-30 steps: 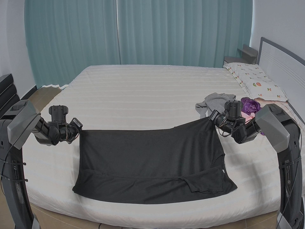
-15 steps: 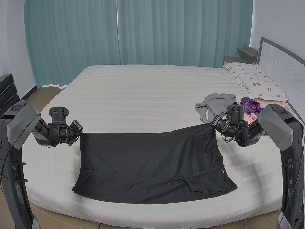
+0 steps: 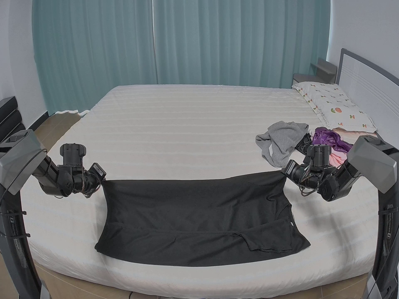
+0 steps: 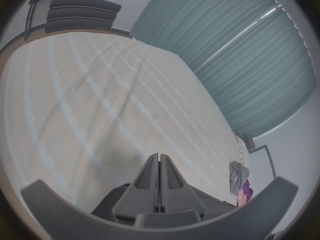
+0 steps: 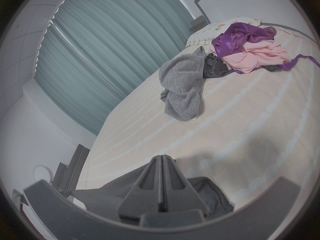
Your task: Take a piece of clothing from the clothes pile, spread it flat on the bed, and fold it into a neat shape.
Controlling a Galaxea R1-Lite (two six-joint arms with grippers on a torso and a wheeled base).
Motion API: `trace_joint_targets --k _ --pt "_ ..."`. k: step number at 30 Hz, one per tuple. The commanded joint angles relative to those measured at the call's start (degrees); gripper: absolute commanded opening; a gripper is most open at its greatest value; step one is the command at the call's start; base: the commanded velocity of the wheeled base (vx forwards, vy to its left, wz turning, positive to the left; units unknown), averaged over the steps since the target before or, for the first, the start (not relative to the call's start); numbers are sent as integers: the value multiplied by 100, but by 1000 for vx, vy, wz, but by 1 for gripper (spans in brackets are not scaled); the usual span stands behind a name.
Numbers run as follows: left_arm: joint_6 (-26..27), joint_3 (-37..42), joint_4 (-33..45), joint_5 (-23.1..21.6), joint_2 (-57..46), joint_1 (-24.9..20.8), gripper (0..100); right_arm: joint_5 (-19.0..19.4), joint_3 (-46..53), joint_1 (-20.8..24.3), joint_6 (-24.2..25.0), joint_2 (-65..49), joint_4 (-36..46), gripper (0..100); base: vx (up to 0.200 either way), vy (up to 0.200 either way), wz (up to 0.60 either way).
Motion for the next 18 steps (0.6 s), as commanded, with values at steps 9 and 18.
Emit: trace_joint_targets --k 9,18 --pt "324 1207 -47 -94 -219 -4 0 158 1546 25 -357 -473 -295 0 0 0 0" --pt "711 1708 -47 -94 -140 -13 0 246 2144 16 -709 -420 -339 0 0 0 0"
